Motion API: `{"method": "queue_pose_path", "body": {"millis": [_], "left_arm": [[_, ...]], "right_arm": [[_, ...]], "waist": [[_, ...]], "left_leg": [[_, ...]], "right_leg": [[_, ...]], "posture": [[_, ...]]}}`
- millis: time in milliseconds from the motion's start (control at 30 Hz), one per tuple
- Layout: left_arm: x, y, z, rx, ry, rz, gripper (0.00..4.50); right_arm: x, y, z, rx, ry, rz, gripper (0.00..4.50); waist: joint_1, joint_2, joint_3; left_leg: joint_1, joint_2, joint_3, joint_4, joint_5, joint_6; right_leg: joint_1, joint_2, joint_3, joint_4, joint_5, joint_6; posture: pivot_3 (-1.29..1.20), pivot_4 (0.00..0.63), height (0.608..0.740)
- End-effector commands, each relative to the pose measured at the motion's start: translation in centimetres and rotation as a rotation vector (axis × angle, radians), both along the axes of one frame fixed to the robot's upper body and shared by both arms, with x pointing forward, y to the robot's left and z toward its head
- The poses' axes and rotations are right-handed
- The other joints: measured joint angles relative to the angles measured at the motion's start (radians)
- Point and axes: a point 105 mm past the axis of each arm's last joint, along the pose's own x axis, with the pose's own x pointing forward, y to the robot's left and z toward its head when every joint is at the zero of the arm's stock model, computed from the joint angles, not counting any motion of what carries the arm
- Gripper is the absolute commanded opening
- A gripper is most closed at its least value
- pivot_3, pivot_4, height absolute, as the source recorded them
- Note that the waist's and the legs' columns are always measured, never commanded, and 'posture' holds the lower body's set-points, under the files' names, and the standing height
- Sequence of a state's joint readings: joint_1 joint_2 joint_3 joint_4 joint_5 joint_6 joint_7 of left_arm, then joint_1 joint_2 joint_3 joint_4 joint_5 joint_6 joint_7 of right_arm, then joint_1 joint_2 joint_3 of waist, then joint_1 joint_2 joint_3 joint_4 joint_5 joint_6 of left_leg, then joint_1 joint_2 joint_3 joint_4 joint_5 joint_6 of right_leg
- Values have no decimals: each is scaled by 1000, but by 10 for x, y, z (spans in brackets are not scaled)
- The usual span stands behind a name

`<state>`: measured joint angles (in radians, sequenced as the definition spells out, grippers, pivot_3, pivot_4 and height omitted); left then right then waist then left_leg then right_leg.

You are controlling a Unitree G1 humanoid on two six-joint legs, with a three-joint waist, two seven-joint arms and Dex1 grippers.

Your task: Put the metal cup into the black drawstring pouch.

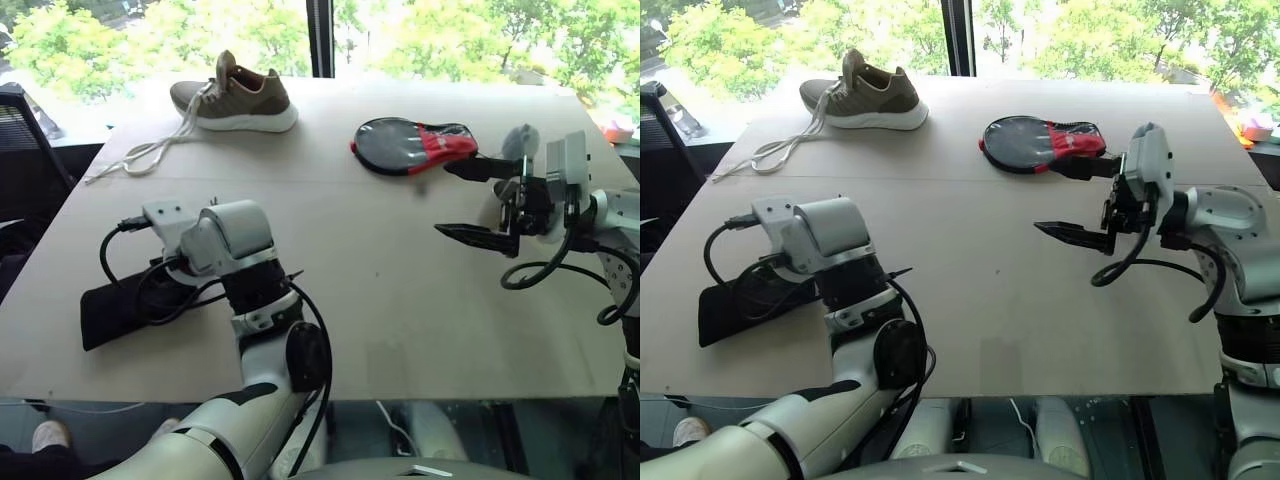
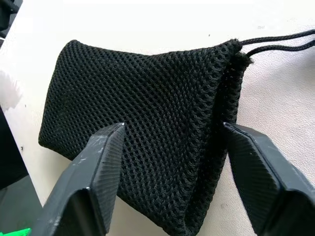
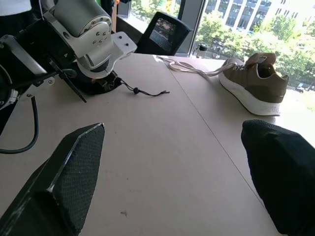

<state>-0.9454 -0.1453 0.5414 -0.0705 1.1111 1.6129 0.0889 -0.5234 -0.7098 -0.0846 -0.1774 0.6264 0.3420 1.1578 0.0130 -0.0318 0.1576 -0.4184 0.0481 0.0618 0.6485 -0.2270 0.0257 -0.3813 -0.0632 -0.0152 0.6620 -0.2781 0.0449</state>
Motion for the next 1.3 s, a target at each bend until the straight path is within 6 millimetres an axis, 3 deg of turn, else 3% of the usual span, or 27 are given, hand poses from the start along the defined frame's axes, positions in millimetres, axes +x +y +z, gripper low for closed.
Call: {"method": "queue_pose_path", "body": {"millis": [33,933,1167,1300], "left_arm": [[4,-28,-3,-14,8,-61,3040],[-14,-4,-38,82,195,-55,3040],[-6,2,-41,95,174,-133,125],[-3,6,-43,99,152,-213,17]], "right_arm": [[-5,0,9,10,-57,0,4500],[-7,-2,3,7,-47,-26,4500],[-7,-3,2,8,-47,-35,4500],[-8,-3,0,18,-43,-49,4500]], "waist": [[0,0,0],[0,1,-1],[-2,1,-1],[-3,4,-2]], "left_leg": [[0,0,0,0,0,0],[1,1,0,0,-2,3],[1,2,0,0,-2,3],[2,3,1,0,-2,3]], "right_leg": [[0,0,0,0,0,0],[0,-1,0,1,0,0],[0,-1,1,1,0,0],[0,-1,1,2,0,0]], "posture": [[0,150,740],[0,150,740],[0,150,740],[0,150,740]]}}
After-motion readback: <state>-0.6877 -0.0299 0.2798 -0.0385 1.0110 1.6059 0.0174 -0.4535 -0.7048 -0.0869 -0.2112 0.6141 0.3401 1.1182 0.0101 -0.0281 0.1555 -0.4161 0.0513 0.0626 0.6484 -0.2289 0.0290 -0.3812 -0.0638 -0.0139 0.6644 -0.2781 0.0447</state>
